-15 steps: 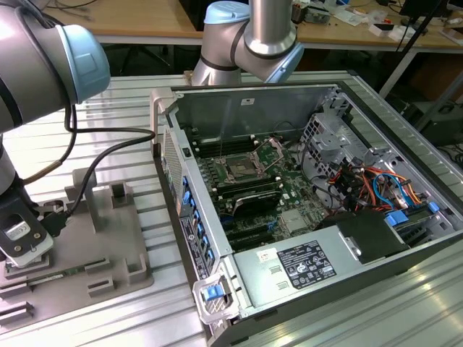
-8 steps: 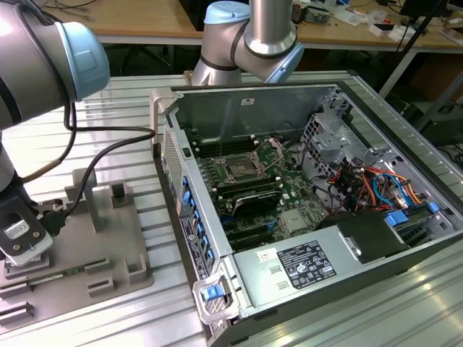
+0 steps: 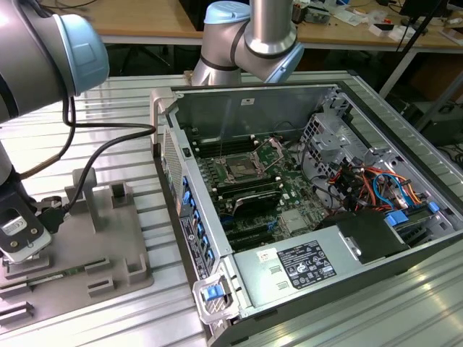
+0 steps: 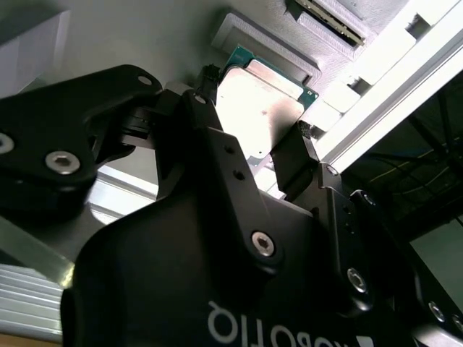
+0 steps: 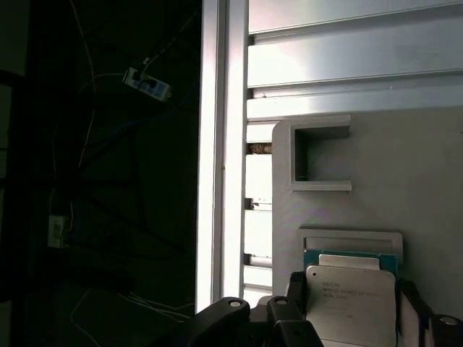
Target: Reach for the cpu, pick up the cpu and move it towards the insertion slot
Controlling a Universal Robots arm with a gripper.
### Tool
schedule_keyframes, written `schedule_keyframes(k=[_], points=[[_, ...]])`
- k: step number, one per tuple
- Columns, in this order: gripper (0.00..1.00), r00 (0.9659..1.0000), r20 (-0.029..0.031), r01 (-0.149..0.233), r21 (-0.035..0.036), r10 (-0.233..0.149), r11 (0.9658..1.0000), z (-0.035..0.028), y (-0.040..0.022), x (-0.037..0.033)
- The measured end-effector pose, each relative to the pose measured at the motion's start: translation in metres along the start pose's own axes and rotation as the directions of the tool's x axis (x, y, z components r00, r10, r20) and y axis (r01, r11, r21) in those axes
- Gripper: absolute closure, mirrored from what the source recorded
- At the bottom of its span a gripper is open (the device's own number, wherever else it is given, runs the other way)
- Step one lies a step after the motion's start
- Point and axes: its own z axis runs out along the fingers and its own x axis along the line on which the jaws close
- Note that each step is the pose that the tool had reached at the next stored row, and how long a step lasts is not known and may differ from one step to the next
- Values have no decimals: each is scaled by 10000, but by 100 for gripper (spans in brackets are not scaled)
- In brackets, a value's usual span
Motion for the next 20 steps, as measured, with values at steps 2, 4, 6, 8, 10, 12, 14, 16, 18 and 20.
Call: schedule_keyframes(k=[2,4,6,8,10,12,14,16,18,20], points=[[45,10000,2,0,-1,0,10000,-11,1,0],[45,10000,1,0,0,0,10000,-13,0,1],[45,10000,1,0,0,0,10000,-14,1,1],[45,10000,0,0,0,0,10000,-15,0,1],[45,10000,0,0,0,0,10000,-21,1,1],[45,10000,0,0,0,0,10000,-32,1,2],[45,10000,0,0,0,0,10000,-44,1,2],[45,10000,0,0,0,0,10000,-55,2,2],[45,10000,0,0,0,0,10000,-126,4,5],[45,10000,1,0,0,0,10000,-171,5,6]])
